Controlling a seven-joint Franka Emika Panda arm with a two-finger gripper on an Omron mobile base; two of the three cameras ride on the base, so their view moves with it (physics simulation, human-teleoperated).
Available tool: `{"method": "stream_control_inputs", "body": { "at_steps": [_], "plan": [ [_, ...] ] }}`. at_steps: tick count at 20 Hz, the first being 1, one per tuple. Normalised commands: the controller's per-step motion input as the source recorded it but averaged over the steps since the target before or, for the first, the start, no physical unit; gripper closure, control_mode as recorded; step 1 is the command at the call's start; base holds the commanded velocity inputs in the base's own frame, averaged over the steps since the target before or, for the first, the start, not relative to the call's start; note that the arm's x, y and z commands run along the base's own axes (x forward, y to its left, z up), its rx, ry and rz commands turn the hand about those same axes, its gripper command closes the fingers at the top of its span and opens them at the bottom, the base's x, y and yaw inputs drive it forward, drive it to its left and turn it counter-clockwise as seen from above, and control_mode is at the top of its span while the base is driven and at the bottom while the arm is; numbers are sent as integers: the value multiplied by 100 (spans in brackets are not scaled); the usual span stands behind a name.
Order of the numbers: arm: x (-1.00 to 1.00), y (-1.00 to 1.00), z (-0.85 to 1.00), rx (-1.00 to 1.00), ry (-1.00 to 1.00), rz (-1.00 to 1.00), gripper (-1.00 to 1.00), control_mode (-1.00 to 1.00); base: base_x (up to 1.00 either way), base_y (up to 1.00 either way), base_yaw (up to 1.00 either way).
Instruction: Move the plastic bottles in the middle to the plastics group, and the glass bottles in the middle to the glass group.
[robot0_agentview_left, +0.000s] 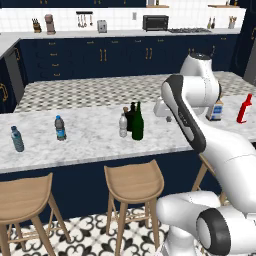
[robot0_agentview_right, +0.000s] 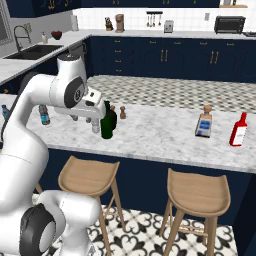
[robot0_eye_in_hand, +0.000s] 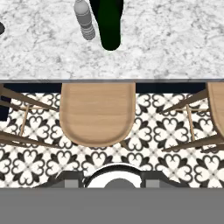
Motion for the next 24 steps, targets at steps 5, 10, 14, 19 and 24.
{"method": "stream_control_inputs", "body": {
  "at_steps": [5, 10, 14, 19, 24],
  "plan": [
    [34, 1, -9, 0, -1, 0, -100, -100, 0, 0, 0],
    [65, 7, -10, 0, 0, 0, -100, -100, 0, 0, 0],
    [58, 9, -17, 0, 3, 0, -100, -100, 0, 0, 0],
    [54, 11, -7, 0, 4, 0, -100, -100, 0, 0, 0],
    [43, 7, 0, 0, 3, 0, -100, -100, 0, 0, 0]
  ]
}}
